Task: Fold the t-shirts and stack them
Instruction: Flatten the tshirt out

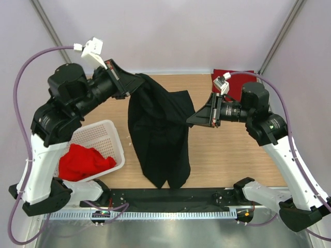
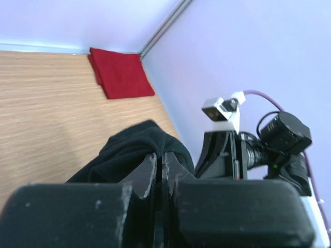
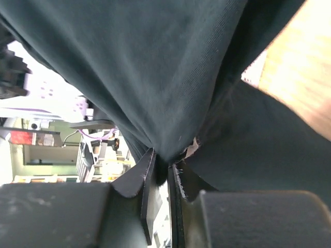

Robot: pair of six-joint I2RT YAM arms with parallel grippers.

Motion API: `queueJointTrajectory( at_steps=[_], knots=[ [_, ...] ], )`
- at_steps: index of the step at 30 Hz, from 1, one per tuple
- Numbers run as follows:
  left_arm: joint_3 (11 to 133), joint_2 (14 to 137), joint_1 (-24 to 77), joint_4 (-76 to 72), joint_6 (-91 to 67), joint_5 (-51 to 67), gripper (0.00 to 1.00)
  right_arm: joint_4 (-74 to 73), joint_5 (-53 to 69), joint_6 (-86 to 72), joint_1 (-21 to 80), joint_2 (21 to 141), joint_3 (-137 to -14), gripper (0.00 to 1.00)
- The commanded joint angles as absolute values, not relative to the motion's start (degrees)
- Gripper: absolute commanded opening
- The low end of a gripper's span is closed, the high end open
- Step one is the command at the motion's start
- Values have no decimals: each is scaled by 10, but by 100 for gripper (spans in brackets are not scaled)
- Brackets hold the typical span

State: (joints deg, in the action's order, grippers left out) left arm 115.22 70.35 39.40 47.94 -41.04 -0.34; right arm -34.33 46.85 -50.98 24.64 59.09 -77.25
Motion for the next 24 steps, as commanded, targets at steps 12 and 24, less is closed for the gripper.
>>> queueJointTrajectory(
  at_steps=[12,24],
  knots=[
    [1294,809,385,466,-321,-36,0,-195,463,-632,259,601,-681,1],
    [1259,691,385,398,-281,-233,0,-55,561,-659,458,712,-834,1]
  ],
)
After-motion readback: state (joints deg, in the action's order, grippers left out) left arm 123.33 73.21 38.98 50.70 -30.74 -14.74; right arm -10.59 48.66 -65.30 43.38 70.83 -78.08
